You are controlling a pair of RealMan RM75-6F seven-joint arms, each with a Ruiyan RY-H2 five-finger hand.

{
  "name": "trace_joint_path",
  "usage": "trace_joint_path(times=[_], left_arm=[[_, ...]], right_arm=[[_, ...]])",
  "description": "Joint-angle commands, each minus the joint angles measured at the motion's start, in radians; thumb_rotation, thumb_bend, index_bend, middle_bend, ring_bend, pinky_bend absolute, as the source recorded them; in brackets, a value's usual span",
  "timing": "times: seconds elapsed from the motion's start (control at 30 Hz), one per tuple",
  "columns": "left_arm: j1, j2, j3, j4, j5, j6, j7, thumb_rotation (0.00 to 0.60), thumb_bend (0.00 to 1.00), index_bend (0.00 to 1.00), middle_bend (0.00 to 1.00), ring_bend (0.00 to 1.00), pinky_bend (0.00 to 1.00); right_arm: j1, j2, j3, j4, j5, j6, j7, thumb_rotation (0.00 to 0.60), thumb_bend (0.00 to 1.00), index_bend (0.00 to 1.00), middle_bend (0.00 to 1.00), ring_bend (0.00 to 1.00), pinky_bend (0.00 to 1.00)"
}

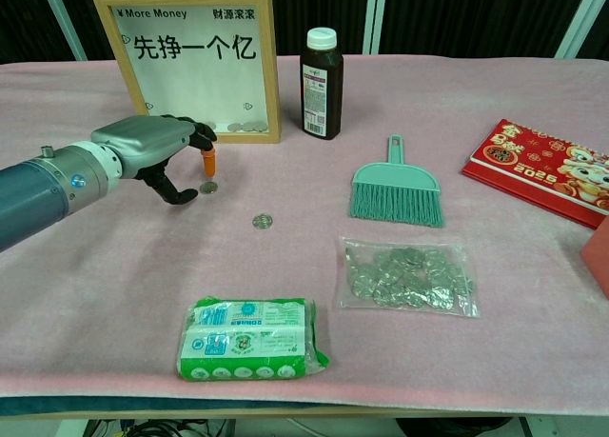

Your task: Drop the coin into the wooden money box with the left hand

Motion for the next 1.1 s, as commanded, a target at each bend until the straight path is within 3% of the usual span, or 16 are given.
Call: trace_joint_path(times=[0.03, 1.1], left_arm=[[-0.001, -0.002, 0.001, 0.004, 0.003, 0.000, -0.001, 0.600, 0.37, 0.41, 0.10, 0.01, 0.00], [-0.008, -0.028, 0.008, 0.055, 0.017, -0.018, -0.001, 0.600, 0.38, 0.42, 0.10, 0.01, 0.00]], right_arm=[[0.000, 0.000, 0.000, 0.000, 0.000, 0.000, 0.000, 0.600, 0.14, 0.10, 0.00, 0.09, 0.16], [0.001, 0.000, 0.000, -0.001, 0.002, -0.002, 0.001, 0.600, 0.14, 0.10, 0.00, 0.09, 0.16]])
